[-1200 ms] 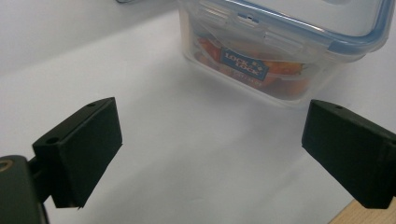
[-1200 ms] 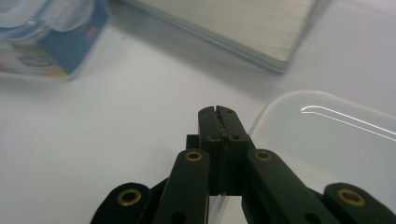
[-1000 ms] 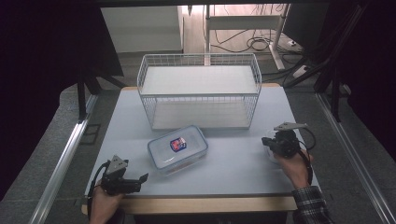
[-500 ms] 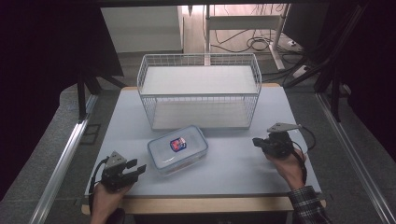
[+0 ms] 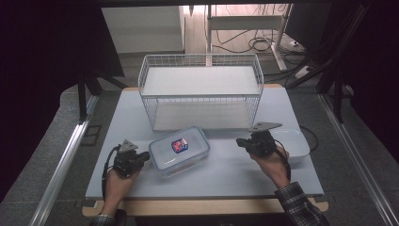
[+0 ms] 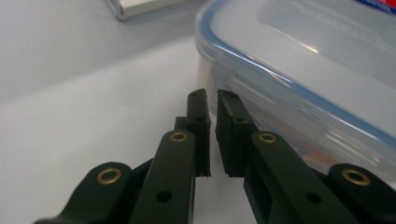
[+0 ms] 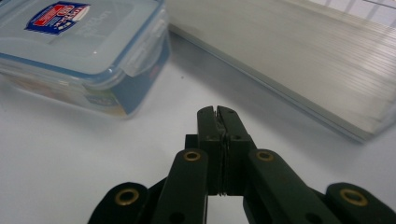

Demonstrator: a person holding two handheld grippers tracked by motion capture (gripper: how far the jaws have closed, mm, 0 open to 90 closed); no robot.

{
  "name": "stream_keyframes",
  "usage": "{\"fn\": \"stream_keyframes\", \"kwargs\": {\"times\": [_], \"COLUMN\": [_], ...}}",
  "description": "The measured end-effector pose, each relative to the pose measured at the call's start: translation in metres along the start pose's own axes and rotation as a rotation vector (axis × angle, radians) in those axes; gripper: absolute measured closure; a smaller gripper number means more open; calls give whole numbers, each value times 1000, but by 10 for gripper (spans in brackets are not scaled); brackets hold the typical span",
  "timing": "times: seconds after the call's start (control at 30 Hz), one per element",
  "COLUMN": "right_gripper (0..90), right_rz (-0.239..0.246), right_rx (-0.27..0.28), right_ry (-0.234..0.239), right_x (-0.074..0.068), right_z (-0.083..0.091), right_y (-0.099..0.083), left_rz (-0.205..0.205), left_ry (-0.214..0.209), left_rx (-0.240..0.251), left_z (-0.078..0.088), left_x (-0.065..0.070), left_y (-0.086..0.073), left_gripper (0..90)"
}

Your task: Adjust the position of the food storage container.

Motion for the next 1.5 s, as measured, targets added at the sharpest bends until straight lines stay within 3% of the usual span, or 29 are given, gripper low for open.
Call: {"fn": "stream_keyframes", "kwargs": {"times": [0.2, 0.4, 0.47, 0.53, 0.63, 0.7, 0.8, 0.9, 1.07, 1.2, 1.27, 1.3, 1.37, 1.5], "right_gripper": [889, 888, 890, 890, 894, 895, 895, 895, 896, 895, 892, 877, 830, 700], "right_rz": [39, 56, 60, 36, 19, 25, 28, 27, 22, 20, 19, 19, 20, 20], "right_rx": [-24, -58, -76, -81, -89, -132, -150, -165, -167, -168, -152, -134, -102, -21], "right_ry": [44, 35, 9, -7, 8, 1, -6, -11, -17, -20, -25, -37, -53, -49], "right_x": [-12, -15, -14, -7, -3, -6, -8, -11, -16, -17, -17, -16, -16, -18], "right_z": [-30, -52, -54, -50, -47, -42, -38, -28, -18, -16, -11, -7, 4, 20], "right_y": [13, 16, 15, 10, 7, 1, -4, -9, -17, -17, -17, -16, -16, -19], "left_rz": [-28, -54, -67, -70, -75, -91, -114, -144, -158, -174, -177, -157, -111, -74], "left_ry": [9, -22, -31, -74, -89, -100, -110, -127, -142, -133, -97, -93, -123, -146], "left_rx": [-13, -22, -24, -26, -31, -45, -60, -82, -101, -102, -64, -44, -7, 42], "left_z": [-20, -39, -44, -54, -60, -67, -69, -68, -65, -61, -49, -42, -26, -1], "left_x": [5, 16, 21, 25, 29, 37, 42, 49, 57, 56, 51, 48, 40, 36], "left_y": [14, 28, 31, 37, 41, 44, 44, 41, 34, 35, 35, 34, 31, 20], "left_gripper": [850, 851, 858, 865, 877, 896, 899, 899, 900, 867, 833, 811, 738, 607]}}
Point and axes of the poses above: each handheld gripper's, and its own axes: z roughly backward along the jaws, y roughly out of its top, x roughly to its right, the point moved 1 cm from there along -z, roughly forward along the jaws, and after that the axes turned 12 degrees about z, right-handed, at the moved point
